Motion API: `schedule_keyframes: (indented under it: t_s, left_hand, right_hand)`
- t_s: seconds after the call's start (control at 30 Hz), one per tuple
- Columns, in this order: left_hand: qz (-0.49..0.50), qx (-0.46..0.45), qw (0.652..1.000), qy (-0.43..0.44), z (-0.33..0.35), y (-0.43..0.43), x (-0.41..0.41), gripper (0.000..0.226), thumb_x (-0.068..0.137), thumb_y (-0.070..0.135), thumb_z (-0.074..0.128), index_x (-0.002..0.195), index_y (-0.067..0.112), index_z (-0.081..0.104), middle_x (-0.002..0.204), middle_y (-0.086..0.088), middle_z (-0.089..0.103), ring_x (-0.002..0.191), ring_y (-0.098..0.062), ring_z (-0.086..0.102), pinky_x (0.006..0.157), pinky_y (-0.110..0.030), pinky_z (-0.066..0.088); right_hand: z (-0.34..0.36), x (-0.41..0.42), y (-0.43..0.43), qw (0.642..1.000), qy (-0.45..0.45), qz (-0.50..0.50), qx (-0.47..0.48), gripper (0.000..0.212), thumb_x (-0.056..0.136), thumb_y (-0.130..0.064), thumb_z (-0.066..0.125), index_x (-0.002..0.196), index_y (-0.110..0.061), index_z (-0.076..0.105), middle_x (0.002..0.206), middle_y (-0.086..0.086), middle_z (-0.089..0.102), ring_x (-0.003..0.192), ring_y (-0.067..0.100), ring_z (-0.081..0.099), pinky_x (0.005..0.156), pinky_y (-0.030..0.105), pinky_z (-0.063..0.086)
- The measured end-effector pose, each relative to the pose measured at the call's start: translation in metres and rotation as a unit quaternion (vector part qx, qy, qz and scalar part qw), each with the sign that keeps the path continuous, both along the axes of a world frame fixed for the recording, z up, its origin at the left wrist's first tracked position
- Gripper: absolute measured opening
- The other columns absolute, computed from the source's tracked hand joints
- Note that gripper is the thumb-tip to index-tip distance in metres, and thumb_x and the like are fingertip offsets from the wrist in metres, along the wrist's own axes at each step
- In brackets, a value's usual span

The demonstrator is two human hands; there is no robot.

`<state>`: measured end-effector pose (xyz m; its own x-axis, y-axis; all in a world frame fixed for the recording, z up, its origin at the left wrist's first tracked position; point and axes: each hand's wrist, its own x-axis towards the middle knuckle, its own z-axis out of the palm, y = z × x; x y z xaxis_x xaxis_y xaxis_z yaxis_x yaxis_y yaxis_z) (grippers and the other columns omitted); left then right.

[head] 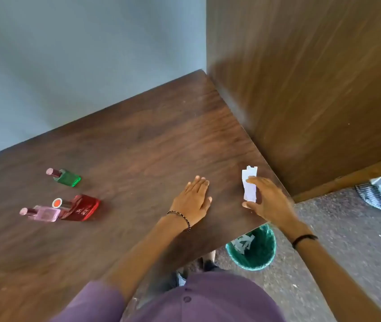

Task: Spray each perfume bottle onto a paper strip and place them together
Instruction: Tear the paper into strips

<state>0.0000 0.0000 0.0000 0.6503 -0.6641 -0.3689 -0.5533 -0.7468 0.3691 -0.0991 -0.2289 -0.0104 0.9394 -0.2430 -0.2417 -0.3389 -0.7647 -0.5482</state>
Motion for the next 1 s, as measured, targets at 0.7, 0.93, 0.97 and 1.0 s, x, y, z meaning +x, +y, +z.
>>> schedule_keyframes:
  t_s: [0.7,0.93,0.97,1.0]
  left_hand:
    - [-0.027,-0.029,0.999,-0.012,-0.017,-0.026,-0.018,0.057,0.105,0.024,0.038,0.157,0.011,0.019,0.166,-0.007,0.022,0.154,-0.021,0.014,0.125,-0.034,0.012]
    - [-0.082,-0.037,0.996,-0.011,-0.016,-0.035,-0.022,0.064,0.103,0.022,0.042,0.159,0.014,0.012,0.166,-0.005,0.020,0.154,-0.020,0.014,0.125,-0.036,0.014]
    - [-0.084,-0.033,0.996,-0.010,-0.017,-0.035,-0.022,0.064,0.103,0.022,0.042,0.159,0.014,0.012,0.166,-0.006,0.020,0.154,-0.020,0.015,0.125,-0.036,0.015]
    - [-0.085,-0.029,0.996,-0.009,-0.018,-0.034,-0.022,0.064,0.103,0.022,0.043,0.159,0.014,0.013,0.166,-0.006,0.021,0.154,-0.021,0.017,0.124,-0.037,0.016]
  right_hand:
    - [0.016,0.011,-0.022,0.991,0.100,0.052,-0.073,0.058,0.082,-0.041,0.084,0.136,-0.030,0.065,0.126,-0.003,0.073,0.105,0.018,0.068,0.089,0.034,0.053]
    - [0.015,0.009,-0.015,0.987,0.085,0.063,-0.120,0.046,0.089,-0.035,0.078,0.133,-0.027,0.068,0.131,-0.006,0.070,0.110,0.018,0.068,0.092,0.036,0.054]
    - [0.015,0.008,-0.014,0.987,0.085,0.062,-0.121,0.046,0.090,-0.036,0.077,0.134,-0.027,0.067,0.132,-0.006,0.070,0.111,0.018,0.068,0.093,0.036,0.054]
    - [0.015,0.008,-0.013,0.987,0.088,0.062,-0.124,0.047,0.091,-0.038,0.076,0.135,-0.027,0.066,0.133,-0.007,0.070,0.113,0.018,0.067,0.094,0.037,0.054]
